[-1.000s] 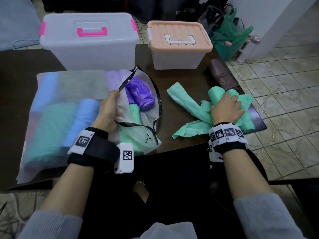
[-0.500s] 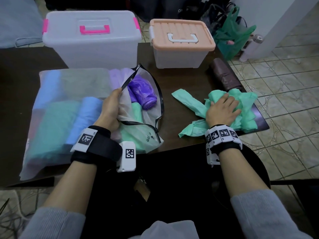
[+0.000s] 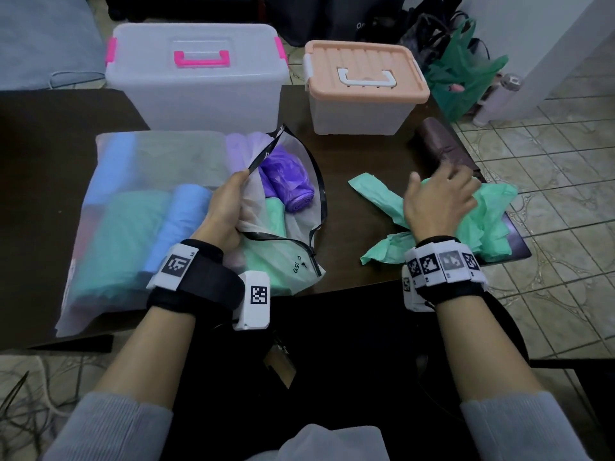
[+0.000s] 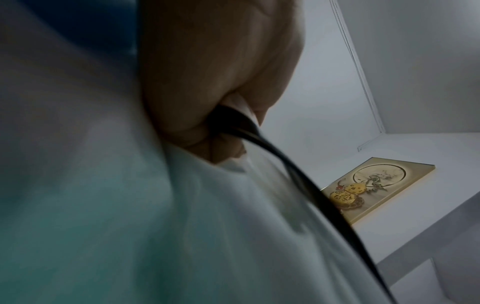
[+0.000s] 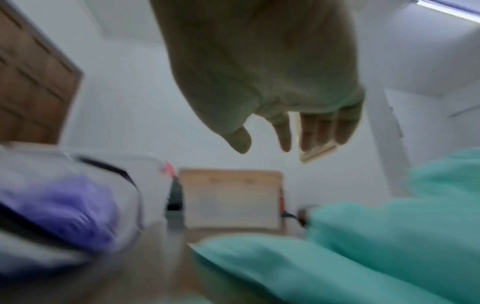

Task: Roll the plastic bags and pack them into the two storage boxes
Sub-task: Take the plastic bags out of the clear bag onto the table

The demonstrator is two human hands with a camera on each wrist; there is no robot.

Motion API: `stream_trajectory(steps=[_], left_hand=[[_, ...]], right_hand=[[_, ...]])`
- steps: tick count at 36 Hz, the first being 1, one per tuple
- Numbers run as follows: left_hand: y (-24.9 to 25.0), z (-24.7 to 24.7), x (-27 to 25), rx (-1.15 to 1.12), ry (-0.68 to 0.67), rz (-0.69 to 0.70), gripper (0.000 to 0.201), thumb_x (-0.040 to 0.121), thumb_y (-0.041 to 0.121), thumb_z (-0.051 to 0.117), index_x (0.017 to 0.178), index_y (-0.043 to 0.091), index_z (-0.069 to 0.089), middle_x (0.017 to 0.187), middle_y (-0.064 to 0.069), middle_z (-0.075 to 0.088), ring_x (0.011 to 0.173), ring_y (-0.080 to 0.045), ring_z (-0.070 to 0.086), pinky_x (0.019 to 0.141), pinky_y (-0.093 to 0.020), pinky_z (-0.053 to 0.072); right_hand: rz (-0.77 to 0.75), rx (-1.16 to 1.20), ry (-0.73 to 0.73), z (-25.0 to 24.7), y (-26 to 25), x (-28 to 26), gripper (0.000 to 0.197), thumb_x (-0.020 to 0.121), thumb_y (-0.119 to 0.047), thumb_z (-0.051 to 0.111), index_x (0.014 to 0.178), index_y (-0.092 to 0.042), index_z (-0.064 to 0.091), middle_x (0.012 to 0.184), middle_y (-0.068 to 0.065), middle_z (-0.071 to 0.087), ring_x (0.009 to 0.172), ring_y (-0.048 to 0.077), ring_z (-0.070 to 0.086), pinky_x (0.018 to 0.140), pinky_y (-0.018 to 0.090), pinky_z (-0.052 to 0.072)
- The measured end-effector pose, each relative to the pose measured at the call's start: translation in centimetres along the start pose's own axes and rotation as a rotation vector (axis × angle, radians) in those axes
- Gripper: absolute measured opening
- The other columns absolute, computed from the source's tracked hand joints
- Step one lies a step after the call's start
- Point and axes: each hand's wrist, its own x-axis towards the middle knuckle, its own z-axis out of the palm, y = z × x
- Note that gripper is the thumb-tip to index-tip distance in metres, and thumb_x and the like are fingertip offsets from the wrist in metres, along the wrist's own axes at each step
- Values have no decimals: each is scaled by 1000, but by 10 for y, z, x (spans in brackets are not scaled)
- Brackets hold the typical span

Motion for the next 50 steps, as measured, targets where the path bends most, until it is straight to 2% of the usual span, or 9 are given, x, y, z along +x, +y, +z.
stream_trajectory(steps=[6, 12, 17, 23, 29, 33, 39, 45, 50], left_hand=[[1, -7, -5, -15, -62, -58, 29, 90, 38, 54, 68, 21, 49, 47, 8, 37, 32, -4, 31, 33, -14, 26], [2, -7, -8, 22, -60, -32, 28, 92, 35, 52, 69, 20, 49, 46, 7, 38, 26, -2, 33, 31, -12, 27], [-1, -8, -9, 18, -65, -18, 28, 93, 35, 50, 70, 21, 51, 50, 6, 40, 34, -4, 34, 37, -15, 30], [-3, -7, -9, 35, -58, 29, 27, 94, 36, 48, 74, 19, 52, 51, 5, 45, 42, -7, 42, 43, -19, 36], [-5, -10, -6, -20, -99, 10, 28, 95, 38, 47, 78, 18, 57, 66, 1, 54, 59, -12, 51, 56, -24, 42], [-5, -12, -3, -90, -136, -1, 30, 97, 37, 44, 77, 18, 56, 49, 7, 61, 46, -6, 59, 48, -17, 46], [-5, -15, -1, -169, -195, -52, 35, 96, 39, 44, 96, 11, 64, 78, -6, 70, 67, -17, 68, 61, -25, 55], [-5, -15, 0, -174, -184, -47, 36, 94, 40, 46, 105, 11, 66, 94, -7, 68, 86, -21, 66, 90, -34, 51], [-8, -15, 3, -154, -132, -34, 26, 92, 42, 51, 86, 19, 63, 72, 4, 61, 66, -9, 59, 64, -22, 48]], right_hand=[[-65, 787, -432, -16, -83, -37, 26, 97, -22, 45, 114, -9, 60, 106, 5, 62, 99, 20, 59, 91, 33, 44], [360, 1005, -1127, 8, -127, -80, 17, 95, -3, 38, 85, -15, 44, 64, 2, 31, 50, 12, 33, 51, 22, 33], [356, 833, -1173, 23, -123, -82, 20, 96, -14, 40, 77, -18, 37, 68, 0, 34, 32, 8, 43, 36, 18, 33], [413, 821, -1257, 20, -121, -81, 32, 96, -27, 43, 67, -17, 36, 27, -6, 42, 31, 10, 45, 46, 24, 34], [414, 880, -1354, 15, -119, -83, 28, 90, -35, 49, 72, -13, 50, 51, -1, 49, 52, 13, 47, 59, 25, 38], [325, 899, -1387, 17, -116, -83, 22, 90, -36, 53, 81, -15, 56, 72, 2, 56, 63, 15, 51, 61, 25, 40], [300, 1132, -1412, 20, -109, -84, 13, 94, -25, 54, 99, -17, 64, 87, -1, 69, 79, 12, 64, 76, 24, 53], [334, 1362, -1140, 16, -101, -69, 26, 96, -23, 52, 107, 0, 59, 103, 8, 66, 91, 18, 64, 87, 30, 51], [328, 1499, -765, -2, -91, -40, 32, 94, -24, 56, 110, 3, 60, 98, 12, 70, 91, 22, 69, 87, 37, 54]])
